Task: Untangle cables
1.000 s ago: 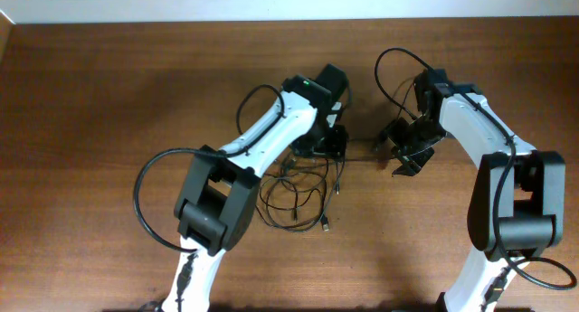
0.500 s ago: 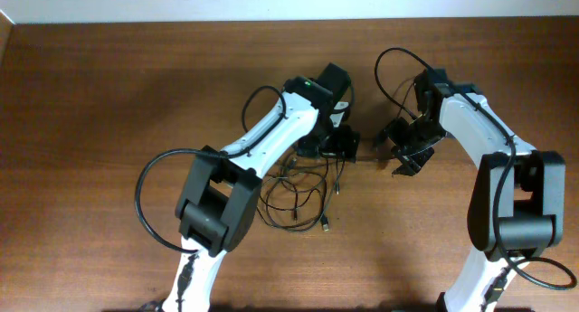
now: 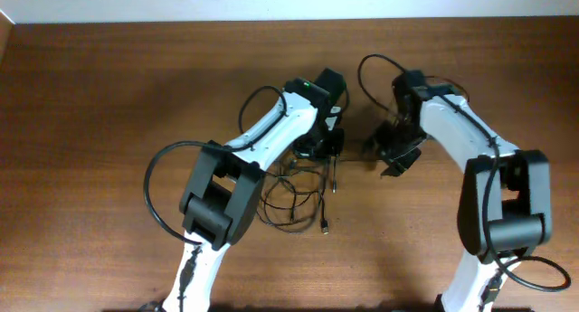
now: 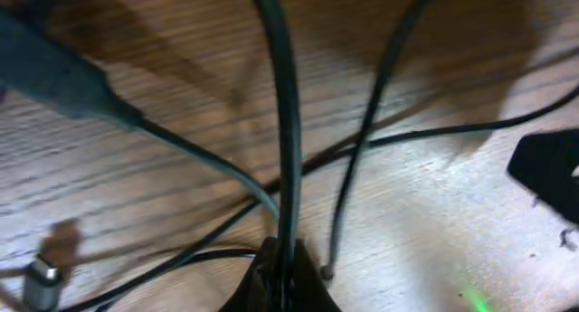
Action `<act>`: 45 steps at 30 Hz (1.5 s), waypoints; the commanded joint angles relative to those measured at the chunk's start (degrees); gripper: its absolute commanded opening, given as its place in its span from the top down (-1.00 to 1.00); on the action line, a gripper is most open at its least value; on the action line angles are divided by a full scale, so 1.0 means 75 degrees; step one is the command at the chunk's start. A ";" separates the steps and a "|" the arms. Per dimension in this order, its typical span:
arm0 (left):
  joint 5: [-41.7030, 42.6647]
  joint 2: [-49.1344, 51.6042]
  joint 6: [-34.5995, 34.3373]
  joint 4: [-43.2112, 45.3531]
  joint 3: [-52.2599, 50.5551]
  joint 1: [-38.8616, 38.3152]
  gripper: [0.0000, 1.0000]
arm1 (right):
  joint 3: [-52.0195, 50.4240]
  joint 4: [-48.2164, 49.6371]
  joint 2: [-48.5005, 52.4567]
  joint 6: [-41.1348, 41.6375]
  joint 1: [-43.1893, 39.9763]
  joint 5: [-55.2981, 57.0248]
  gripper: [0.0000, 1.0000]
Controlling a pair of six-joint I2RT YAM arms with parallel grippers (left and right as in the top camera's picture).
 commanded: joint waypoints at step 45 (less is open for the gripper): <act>-0.2393 -0.0023 0.0405 -0.0801 -0.0026 0.1816 0.83 | 0.4441 -0.4249 -0.3620 -0.4788 0.0099 0.5286 0.92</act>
